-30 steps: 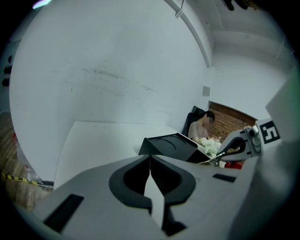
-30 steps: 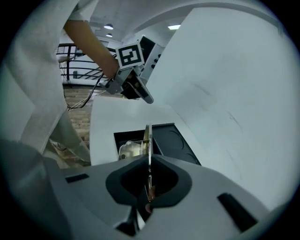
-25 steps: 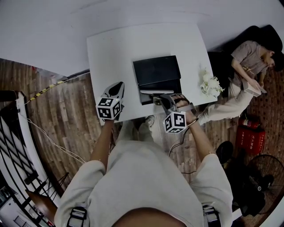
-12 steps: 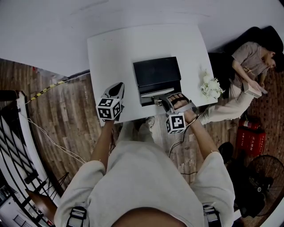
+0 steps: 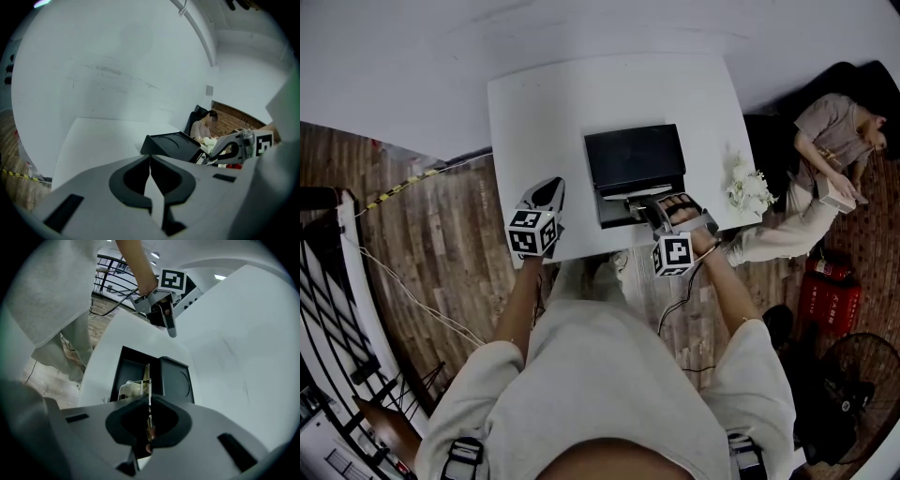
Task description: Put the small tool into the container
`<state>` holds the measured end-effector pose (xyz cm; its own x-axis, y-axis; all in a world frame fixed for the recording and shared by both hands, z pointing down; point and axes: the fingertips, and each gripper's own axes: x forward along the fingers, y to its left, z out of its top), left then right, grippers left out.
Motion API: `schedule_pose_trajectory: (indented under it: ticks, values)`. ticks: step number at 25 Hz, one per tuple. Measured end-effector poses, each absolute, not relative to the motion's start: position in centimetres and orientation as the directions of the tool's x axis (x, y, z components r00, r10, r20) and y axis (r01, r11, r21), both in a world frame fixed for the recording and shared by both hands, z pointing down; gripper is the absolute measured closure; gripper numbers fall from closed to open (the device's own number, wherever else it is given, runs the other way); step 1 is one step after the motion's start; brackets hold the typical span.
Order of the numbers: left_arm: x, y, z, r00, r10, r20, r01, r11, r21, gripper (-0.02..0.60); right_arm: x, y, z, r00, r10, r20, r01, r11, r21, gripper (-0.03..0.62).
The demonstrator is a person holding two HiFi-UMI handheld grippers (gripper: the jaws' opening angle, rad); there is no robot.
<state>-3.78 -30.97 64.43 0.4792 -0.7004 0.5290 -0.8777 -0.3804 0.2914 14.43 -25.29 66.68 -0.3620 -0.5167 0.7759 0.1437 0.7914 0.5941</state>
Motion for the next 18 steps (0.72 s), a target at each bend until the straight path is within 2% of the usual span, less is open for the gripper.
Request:
schedule_pose_trajectory:
  ticks: [18]
  values:
    - [-4.3, -31.6, 64.8, 0.458, -0.703, 0.544, -0.889, -0.357, 0.286, 0.569, 14.5, -27.7, 69.2, -0.367, -0.525, 0.768, 0.150, 0.782, 0.605, 0.589]
